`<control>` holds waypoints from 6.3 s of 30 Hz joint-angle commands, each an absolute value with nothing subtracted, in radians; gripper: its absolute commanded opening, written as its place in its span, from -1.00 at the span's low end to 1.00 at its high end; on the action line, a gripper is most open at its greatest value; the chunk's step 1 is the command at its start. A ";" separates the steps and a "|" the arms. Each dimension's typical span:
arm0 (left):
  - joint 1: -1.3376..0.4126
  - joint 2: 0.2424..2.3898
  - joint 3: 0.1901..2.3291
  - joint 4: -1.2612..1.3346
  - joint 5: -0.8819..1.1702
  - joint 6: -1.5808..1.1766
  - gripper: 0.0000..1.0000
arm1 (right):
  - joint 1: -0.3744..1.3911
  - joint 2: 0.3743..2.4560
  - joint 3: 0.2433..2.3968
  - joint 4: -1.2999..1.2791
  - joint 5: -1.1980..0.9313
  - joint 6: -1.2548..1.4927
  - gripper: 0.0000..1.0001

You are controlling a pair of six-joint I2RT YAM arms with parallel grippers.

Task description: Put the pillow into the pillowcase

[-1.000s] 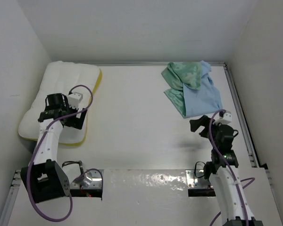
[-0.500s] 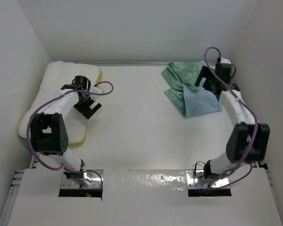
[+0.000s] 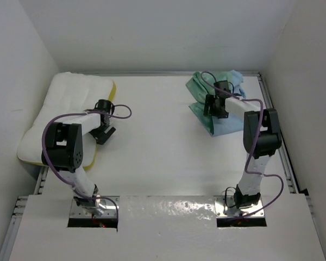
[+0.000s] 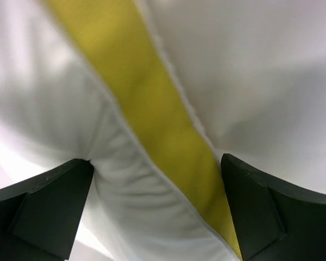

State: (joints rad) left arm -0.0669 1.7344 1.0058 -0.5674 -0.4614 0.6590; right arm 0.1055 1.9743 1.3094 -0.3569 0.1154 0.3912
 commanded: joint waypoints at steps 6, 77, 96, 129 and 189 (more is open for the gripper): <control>-0.006 1.715 0.916 -0.448 -0.667 0.554 0.09 | 0.117 1.968 1.316 -0.344 0.054 0.413 -1.00; 0.084 1.590 0.957 -0.552 -0.204 0.525 0.82 | 0.005 1.917 1.670 -0.715 0.147 0.371 -1.00; 0.290 1.569 1.104 -0.567 -0.051 0.557 0.76 | 0.621 1.885 1.849 -0.869 -0.333 -0.225 -0.74; -0.130 1.979 1.738 -0.807 0.300 0.497 0.22 | 0.245 2.090 1.474 -0.095 -0.227 0.719 0.75; -0.250 1.990 1.417 -0.554 -0.374 0.761 0.98 | 0.285 2.010 1.682 -0.606 -0.224 0.179 0.55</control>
State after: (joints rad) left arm -0.2703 2.0277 1.4075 -0.5701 -0.3485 0.7544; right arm 0.2443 2.0621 1.7218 -0.6781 -0.1005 0.2192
